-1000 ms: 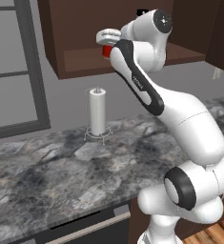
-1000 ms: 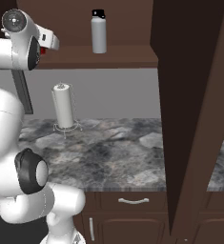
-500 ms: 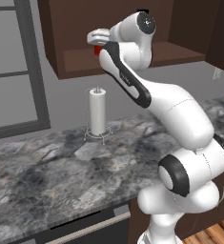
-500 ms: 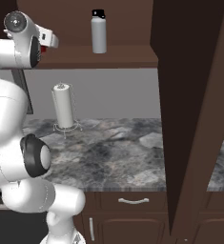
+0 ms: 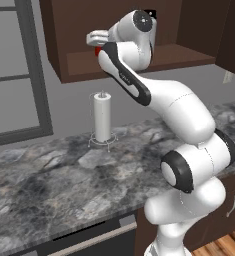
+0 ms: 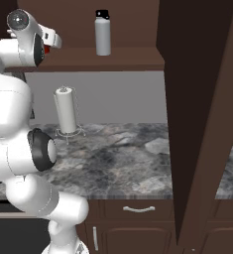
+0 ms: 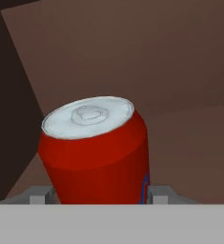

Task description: Pick the water bottle, boxed drink, can from the counter and place them in the open cabinet.

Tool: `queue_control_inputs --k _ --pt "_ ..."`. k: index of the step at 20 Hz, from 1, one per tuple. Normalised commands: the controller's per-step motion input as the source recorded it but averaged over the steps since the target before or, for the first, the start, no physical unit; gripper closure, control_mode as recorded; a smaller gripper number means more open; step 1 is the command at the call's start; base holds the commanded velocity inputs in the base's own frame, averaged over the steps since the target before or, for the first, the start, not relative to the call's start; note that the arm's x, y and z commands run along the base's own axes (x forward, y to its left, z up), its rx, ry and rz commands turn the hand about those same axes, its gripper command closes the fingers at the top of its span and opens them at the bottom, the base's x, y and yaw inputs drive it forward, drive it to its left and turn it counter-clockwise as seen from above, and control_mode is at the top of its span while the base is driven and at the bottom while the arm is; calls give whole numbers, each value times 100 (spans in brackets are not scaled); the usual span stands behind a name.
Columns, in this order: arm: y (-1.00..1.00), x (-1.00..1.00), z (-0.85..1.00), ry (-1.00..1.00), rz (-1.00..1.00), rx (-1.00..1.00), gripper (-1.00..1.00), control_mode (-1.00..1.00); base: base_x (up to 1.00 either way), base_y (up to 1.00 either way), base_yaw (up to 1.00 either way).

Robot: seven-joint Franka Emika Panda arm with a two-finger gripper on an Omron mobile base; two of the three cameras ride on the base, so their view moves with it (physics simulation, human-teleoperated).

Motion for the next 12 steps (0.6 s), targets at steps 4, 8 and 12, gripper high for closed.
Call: queue_control_inputs --k 4,8,12 --pt "1 11 -10 7 0 -4 100 -100 0 0 0" --pt "1 7 -5 1 0 -4 100 -100 0 0 0" --pt "0 0 0 0 0 0 100 -100 0 0 0"
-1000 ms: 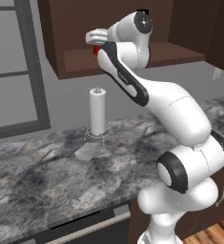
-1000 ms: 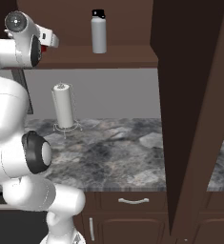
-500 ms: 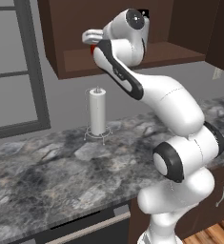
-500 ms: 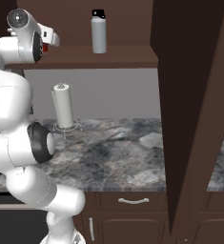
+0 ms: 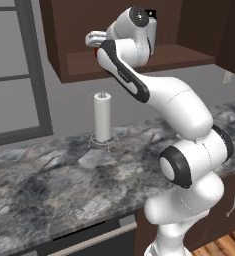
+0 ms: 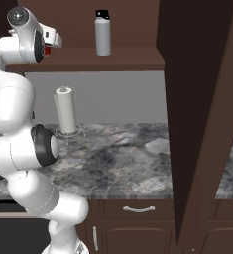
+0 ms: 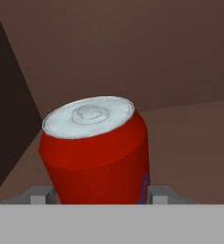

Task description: Pick the water bottle, boxed drink, can from the counter and place them in the open cabinet.

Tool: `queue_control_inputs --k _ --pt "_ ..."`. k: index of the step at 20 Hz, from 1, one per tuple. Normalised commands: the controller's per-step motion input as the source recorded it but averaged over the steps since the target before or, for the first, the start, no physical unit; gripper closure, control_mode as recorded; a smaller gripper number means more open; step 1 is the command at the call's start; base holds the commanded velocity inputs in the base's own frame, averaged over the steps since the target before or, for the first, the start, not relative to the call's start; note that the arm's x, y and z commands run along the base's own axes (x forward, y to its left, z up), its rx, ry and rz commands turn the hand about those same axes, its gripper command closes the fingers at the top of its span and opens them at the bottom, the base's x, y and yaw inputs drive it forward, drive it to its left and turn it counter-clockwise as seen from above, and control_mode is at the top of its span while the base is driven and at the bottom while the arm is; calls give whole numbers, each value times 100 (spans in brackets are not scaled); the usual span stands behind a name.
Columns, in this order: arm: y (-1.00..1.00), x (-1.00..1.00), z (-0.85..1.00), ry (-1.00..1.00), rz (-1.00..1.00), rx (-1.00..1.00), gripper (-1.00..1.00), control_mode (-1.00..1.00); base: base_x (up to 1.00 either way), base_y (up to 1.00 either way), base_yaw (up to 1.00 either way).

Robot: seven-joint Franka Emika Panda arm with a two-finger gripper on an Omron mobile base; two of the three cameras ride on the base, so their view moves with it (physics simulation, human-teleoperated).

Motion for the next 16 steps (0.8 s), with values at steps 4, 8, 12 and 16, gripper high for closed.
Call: queue_control_inputs --k 4,8,12,16 --pt "0 0 0 0 0 0 -100 -100 0 0 0" --pt "0 0 0 0 0 0 -100 -100 0 0 0" --pt "0 0 0 0 0 0 -100 -100 0 0 0" --pt "0 0 0 0 0 0 -100 -100 0 0 0"
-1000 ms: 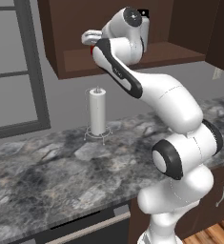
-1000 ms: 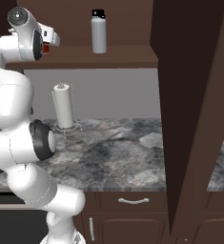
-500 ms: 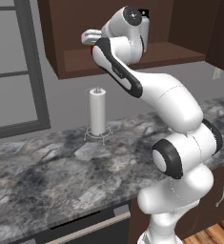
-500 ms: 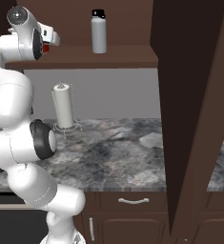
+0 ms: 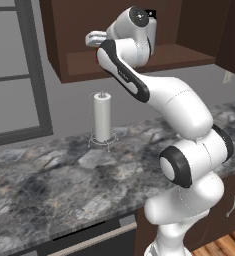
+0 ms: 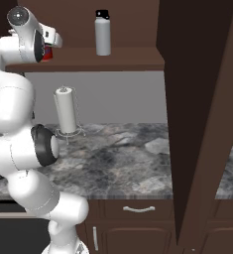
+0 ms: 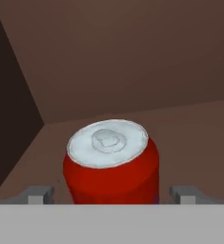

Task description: Pick the water bottle, boxed drink, can from the counter and place them in the open cabinet.

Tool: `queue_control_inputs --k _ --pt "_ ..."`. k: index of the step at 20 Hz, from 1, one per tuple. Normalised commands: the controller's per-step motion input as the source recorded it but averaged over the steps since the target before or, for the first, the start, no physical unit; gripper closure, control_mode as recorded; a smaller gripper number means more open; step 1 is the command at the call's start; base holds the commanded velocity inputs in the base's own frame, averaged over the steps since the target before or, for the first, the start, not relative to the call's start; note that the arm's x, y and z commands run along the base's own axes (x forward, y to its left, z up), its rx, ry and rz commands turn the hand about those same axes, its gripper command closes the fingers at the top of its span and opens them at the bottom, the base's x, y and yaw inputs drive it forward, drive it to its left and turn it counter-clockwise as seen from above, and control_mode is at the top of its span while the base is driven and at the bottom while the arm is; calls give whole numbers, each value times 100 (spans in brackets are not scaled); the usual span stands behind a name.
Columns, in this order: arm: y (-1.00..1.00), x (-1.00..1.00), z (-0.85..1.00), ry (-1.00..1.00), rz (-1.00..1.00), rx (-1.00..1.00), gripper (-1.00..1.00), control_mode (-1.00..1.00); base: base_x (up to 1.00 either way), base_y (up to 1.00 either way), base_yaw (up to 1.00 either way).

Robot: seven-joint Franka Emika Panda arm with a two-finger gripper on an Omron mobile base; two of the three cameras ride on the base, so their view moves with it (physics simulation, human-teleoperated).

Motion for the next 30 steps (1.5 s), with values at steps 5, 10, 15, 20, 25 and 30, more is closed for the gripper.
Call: queue_control_inputs --k 5,10,15,20,25,30 --pt "0 -11 0 0 0 0 -100 -100 0 0 0" --pt "-5 -61 0 0 0 0 -100 -100 0 0 0" --pt "-9 -81 0 0 0 0 -100 -100 0 0 0" --pt "-29 -89 0 0 -4 0 -100 -100 0 0 0" --pt "-30 -93 0 0 -7 0 -100 -100 0 0 0" --pt "-30 -95 -6 6 -8 0 -100 -100 0 0 0"
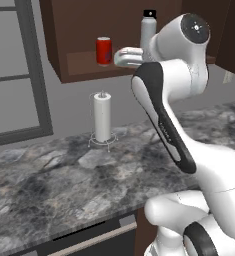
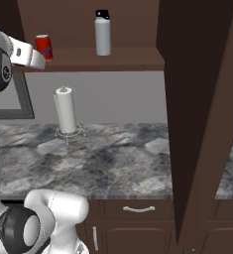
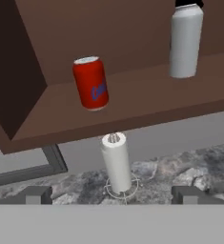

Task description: Pick the water bottle, boxed drink, can from the counter and place them in the open cabinet.

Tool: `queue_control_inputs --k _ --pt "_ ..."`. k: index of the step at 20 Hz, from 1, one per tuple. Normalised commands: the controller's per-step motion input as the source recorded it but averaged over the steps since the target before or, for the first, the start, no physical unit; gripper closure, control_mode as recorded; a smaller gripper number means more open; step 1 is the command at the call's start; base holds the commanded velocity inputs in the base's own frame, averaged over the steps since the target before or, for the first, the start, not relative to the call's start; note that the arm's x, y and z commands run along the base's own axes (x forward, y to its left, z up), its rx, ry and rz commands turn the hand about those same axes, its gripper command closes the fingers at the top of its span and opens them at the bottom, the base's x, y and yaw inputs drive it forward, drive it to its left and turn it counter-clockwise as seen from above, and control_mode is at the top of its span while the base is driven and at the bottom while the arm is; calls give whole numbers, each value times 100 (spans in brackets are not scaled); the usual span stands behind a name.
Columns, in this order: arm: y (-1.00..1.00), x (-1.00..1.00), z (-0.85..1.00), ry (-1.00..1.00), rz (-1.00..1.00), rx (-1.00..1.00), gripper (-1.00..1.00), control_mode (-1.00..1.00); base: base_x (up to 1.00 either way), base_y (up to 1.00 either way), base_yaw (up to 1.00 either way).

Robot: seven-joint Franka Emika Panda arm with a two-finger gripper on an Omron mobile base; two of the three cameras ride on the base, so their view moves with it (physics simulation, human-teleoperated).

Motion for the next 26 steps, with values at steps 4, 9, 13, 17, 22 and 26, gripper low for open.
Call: queue_control_inputs --k 4,9,13,17,22,26 --pt "-38 -88 -25 14 -8 1 -100 -100 0 0 0" --pt "-34 -74 -47 25 -7 2 -100 -100 0 0 0" --pt "-24 -50 -60 31 -6 0 -100 -100 0 0 0" --pt "-21 -37 -64 34 -5 -2 -100 -100 0 0 0" --pt "-30 -62 -48 25 -3 -4 -100 -100 0 0 0" --pt "-23 -40 -14 16 0 0 -100 -100 0 0 0"
